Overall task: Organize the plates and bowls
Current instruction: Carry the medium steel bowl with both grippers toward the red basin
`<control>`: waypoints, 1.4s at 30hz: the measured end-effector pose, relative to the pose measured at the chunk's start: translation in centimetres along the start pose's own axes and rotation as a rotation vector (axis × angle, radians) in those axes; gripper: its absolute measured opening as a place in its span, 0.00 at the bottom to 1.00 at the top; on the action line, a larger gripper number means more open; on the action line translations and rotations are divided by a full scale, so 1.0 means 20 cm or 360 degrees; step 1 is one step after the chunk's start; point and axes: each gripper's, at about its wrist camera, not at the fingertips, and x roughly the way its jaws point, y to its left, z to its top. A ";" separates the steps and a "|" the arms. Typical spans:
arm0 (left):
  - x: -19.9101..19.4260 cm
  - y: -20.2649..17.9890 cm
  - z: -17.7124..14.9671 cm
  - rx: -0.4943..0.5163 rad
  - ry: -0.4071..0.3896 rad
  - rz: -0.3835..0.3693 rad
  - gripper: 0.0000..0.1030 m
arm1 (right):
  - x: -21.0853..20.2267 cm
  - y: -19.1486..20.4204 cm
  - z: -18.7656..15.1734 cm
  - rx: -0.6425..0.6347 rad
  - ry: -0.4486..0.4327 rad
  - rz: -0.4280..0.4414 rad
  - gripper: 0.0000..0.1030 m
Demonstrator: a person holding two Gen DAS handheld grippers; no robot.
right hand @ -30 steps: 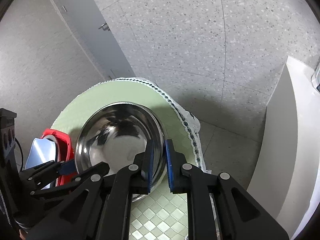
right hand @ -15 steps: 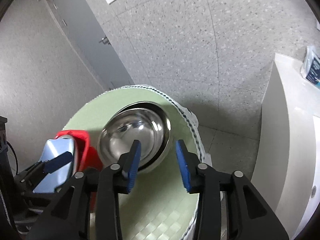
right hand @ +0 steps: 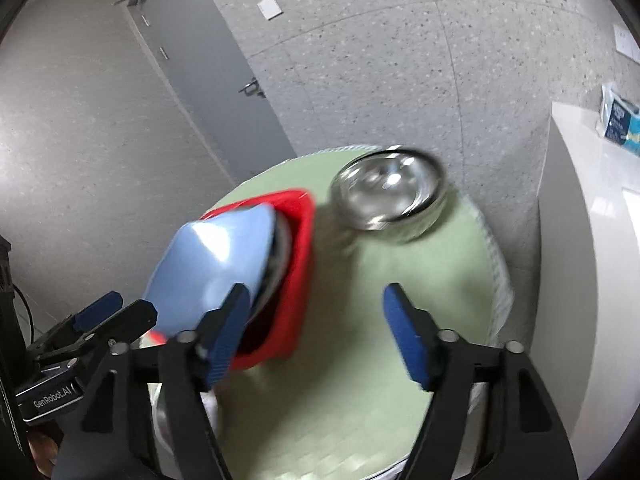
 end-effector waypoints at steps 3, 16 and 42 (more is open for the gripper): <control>-0.15 0.15 -0.15 -0.0020 -0.0002 0.0026 0.86 | -0.01 0.13 -0.13 -0.0019 0.0015 -0.0001 0.73; -0.24 0.41 -0.65 -0.0073 0.0162 0.0132 0.72 | 0.17 0.42 -0.59 -0.0081 0.0214 -0.0005 0.72; -0.48 -0.11 -0.48 0.0203 0.0129 -0.0311 0.16 | -0.10 0.12 -0.51 -0.0017 0.0112 -0.0072 0.16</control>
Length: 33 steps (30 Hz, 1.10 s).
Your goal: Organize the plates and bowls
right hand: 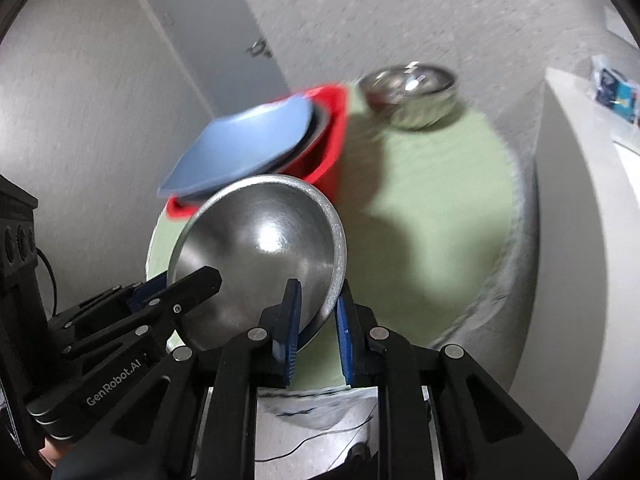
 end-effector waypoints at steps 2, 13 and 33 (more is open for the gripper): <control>0.04 -0.04 0.07 0.0022 -0.0008 -0.0030 0.16 | -0.05 -0.06 0.04 0.0015 -0.0043 -0.0019 0.16; 0.63 -0.15 0.69 0.0063 -0.0038 -0.0023 0.16 | -0.03 -0.44 0.56 0.0026 -0.0174 0.0000 0.16; 1.80 -0.30 1.42 -0.0087 0.0218 0.0161 0.18 | 0.49 -0.71 1.13 -0.0055 0.0029 0.0046 0.16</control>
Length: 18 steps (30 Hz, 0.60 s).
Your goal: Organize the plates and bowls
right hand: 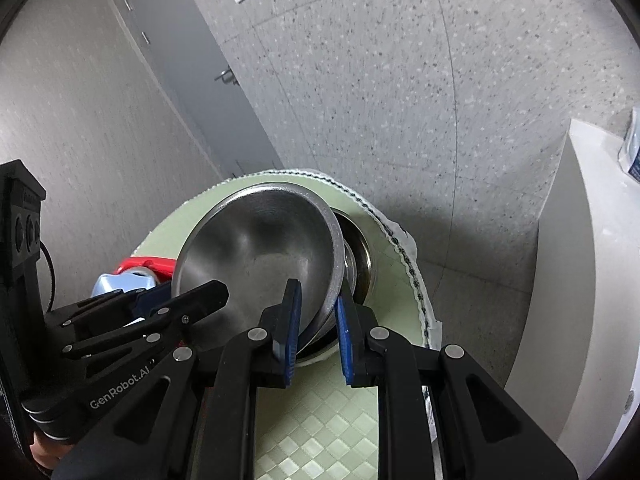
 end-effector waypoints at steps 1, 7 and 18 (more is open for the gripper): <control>0.04 0.00 0.01 -0.0006 0.0013 0.0003 0.19 | 0.01 -0.01 0.00 -0.0001 0.0008 -0.0001 0.16; 0.15 0.00 0.03 -0.0020 0.0062 0.0020 0.24 | 0.08 -0.01 0.01 -0.0018 0.0057 -0.0016 0.19; 0.23 -0.03 0.03 0.0008 0.0055 0.0009 0.35 | 0.13 -0.01 0.00 -0.0012 0.0102 -0.0058 0.19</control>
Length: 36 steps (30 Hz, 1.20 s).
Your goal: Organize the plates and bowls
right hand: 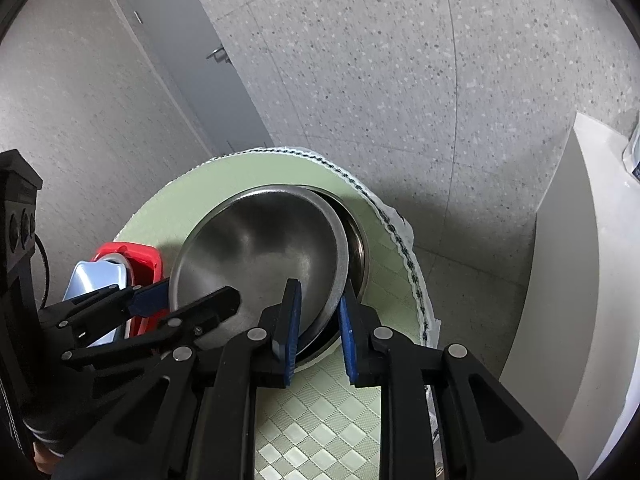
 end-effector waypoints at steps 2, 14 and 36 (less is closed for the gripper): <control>0.01 0.00 0.00 0.0000 0.0006 -0.0010 0.36 | 0.00 0.00 0.00 0.0007 -0.0001 -0.0002 0.19; -0.03 0.00 -0.04 0.0014 -0.0009 -0.0031 0.55 | -0.05 -0.06 -0.01 0.0080 -0.0030 -0.0018 0.20; -0.24 0.24 -0.02 -0.0094 -0.0071 0.0050 0.91 | -0.12 -0.26 -0.08 0.0461 -0.0096 0.0181 0.58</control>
